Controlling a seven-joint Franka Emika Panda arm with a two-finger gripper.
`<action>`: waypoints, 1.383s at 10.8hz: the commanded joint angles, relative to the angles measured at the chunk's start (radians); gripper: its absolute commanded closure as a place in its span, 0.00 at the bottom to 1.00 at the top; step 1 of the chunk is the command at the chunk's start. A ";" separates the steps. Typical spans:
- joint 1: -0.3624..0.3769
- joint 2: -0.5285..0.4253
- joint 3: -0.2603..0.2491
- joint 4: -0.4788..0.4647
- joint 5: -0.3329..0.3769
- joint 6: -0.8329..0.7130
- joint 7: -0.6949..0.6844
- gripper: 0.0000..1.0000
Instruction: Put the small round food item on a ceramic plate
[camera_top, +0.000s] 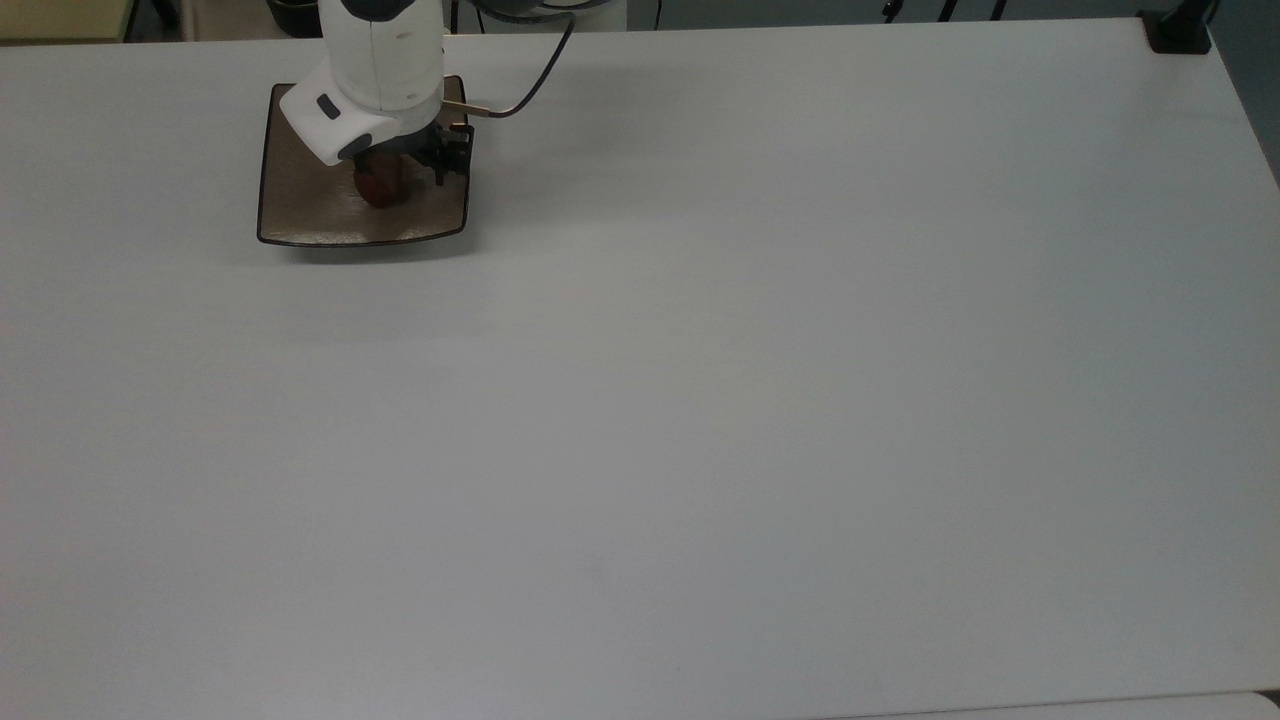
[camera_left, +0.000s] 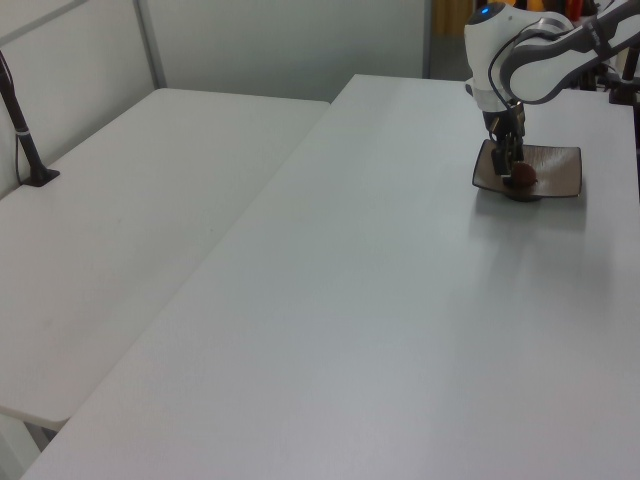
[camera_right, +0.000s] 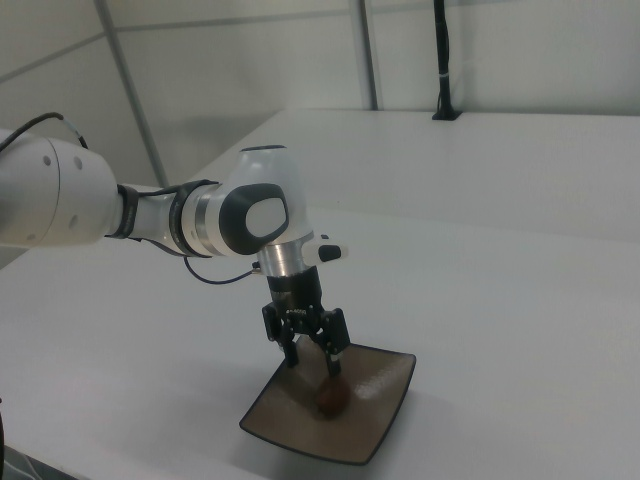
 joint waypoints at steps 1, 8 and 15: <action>0.001 -0.012 -0.003 -0.010 -0.020 0.024 -0.013 0.00; 0.015 -0.064 -0.001 0.063 0.142 0.017 0.006 0.00; 0.171 -0.112 0.014 0.172 0.262 -0.095 0.107 0.00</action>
